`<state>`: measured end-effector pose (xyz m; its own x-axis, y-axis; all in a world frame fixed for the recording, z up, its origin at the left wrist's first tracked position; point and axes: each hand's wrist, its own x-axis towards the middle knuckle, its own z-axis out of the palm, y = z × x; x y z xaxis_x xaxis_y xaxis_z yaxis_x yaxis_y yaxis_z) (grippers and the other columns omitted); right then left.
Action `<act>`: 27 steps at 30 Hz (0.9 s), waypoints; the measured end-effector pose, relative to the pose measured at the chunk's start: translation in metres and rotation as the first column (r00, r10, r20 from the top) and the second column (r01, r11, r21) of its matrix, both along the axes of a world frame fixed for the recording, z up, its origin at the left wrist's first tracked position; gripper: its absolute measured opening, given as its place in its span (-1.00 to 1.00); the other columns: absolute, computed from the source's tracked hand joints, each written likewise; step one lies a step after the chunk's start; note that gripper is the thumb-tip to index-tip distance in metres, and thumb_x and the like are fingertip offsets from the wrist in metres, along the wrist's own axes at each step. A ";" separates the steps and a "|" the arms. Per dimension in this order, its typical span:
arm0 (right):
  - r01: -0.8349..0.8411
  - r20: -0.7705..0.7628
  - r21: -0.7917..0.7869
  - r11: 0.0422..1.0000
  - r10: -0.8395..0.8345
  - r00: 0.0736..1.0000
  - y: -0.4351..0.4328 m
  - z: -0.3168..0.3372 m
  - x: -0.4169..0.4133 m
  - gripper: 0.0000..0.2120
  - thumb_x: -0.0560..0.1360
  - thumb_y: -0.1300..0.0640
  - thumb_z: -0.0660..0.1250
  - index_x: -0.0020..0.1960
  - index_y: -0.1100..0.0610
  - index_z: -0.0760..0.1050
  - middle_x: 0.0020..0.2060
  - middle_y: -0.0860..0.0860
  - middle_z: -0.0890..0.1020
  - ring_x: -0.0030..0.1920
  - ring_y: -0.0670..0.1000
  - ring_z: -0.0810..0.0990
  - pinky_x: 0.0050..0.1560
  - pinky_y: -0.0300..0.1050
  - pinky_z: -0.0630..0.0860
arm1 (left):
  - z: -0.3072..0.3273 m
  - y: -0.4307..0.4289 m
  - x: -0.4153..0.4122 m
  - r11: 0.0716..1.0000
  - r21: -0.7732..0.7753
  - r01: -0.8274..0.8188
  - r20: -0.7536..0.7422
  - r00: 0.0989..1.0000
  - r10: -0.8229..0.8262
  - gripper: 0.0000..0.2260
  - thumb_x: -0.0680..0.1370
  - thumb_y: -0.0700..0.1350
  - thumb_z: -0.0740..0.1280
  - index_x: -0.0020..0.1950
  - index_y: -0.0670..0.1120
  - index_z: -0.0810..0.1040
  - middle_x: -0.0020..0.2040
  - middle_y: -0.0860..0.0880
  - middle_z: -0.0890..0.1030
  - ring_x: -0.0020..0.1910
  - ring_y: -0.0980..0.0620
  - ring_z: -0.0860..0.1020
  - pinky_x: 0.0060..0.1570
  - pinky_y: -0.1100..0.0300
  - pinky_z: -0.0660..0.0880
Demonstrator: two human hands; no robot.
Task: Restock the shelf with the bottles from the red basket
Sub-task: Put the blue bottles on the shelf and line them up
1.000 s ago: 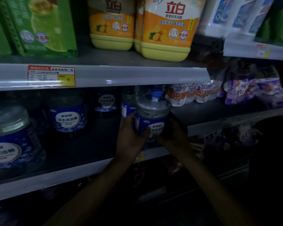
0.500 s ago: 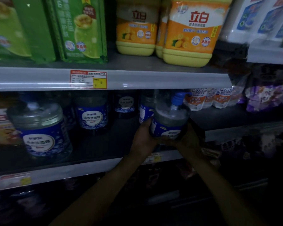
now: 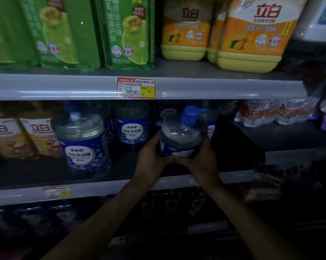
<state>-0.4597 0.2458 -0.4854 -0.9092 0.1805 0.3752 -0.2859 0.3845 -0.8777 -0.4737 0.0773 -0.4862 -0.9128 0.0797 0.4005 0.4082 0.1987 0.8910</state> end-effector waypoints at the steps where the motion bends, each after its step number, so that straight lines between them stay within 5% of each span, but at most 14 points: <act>1: -0.012 0.006 -0.003 1.000 0.012 1.000 -0.005 0.000 -0.004 -0.18 0.18 0.08 0.74 0.25 -0.23 0.33 0.12 -0.33 0.58 0.13 -0.38 0.56 0.05 -0.50 0.47 | 0.000 -0.005 -0.004 1.000 -0.003 -0.015 0.003 1.000 0.015 -0.24 0.36 -0.15 0.67 0.52 -0.08 0.46 0.33 0.06 0.63 0.31 0.24 0.56 0.25 0.31 0.52; 4: -0.025 0.016 -0.008 1.000 0.025 1.000 -0.016 0.001 -0.016 -0.18 0.19 0.06 0.74 0.30 -0.14 0.37 0.12 -0.32 0.57 0.12 -0.42 0.54 0.06 -0.47 0.50 | 0.000 -0.015 -0.016 0.993 -0.085 -0.088 -0.029 0.996 0.086 -0.25 0.34 -0.01 0.68 0.49 0.00 0.49 0.30 -0.01 0.61 0.33 0.04 0.55 0.30 0.05 0.57; 10: -0.020 0.040 -0.053 0.998 0.023 0.999 -0.027 0.003 -0.033 -0.06 0.16 0.13 0.74 0.43 -0.04 0.38 0.20 -0.21 0.60 0.12 -0.42 0.53 0.00 -0.50 0.50 | 0.003 -0.018 -0.035 0.994 -0.018 -0.110 0.021 0.994 0.111 -0.23 0.25 0.10 0.63 0.44 0.01 0.53 0.29 0.00 0.65 0.27 0.06 0.61 0.24 0.00 0.62; 13: 0.000 0.069 -0.070 0.998 0.005 0.998 -0.028 0.003 -0.038 -0.12 0.17 0.18 0.73 0.39 -0.04 0.41 0.16 -0.21 0.61 0.07 -0.42 0.56 0.02 -0.44 0.56 | -0.001 -0.015 -0.040 0.991 0.000 -0.132 0.049 0.990 0.131 -0.33 0.34 -0.07 0.66 0.41 -0.04 0.54 0.28 0.01 0.67 0.24 0.08 0.64 0.20 -0.03 0.64; 17: 0.020 0.081 -0.077 0.997 -0.014 0.997 -0.031 0.000 -0.042 -0.12 0.19 0.18 0.71 0.42 -0.03 0.42 0.21 -0.12 0.65 0.16 -0.17 0.64 0.17 -0.10 0.63 | -0.003 -0.013 -0.045 0.988 0.029 -0.149 0.065 0.987 0.147 -0.39 0.39 -0.23 0.63 0.41 -0.07 0.54 0.27 0.02 0.68 0.23 0.09 0.64 0.20 -0.03 0.64; 22: 0.018 0.078 -0.082 0.996 -0.011 0.997 -0.036 0.000 -0.039 -0.13 0.24 0.19 0.69 0.46 -0.02 0.39 0.27 -0.10 0.62 0.23 -0.15 0.60 0.17 -0.20 0.59 | -0.001 -0.010 -0.039 0.987 0.067 -0.147 0.109 0.984 0.139 -0.41 0.42 -0.26 0.60 0.42 -0.08 0.53 0.27 0.00 0.68 0.24 0.09 0.64 0.22 -0.01 0.63; 27: 0.058 0.133 -0.124 0.991 -0.041 0.990 -0.038 -0.003 -0.032 -0.35 0.39 0.27 0.57 0.36 -0.10 0.43 0.26 -0.10 0.61 0.22 -0.14 0.58 0.28 -0.06 0.57 | -0.007 -0.006 -0.027 0.960 0.187 -0.208 0.239 0.958 0.160 -0.56 0.50 -0.24 0.53 0.36 -0.09 0.58 0.20 -0.03 0.71 0.19 0.08 0.66 0.25 -0.06 0.61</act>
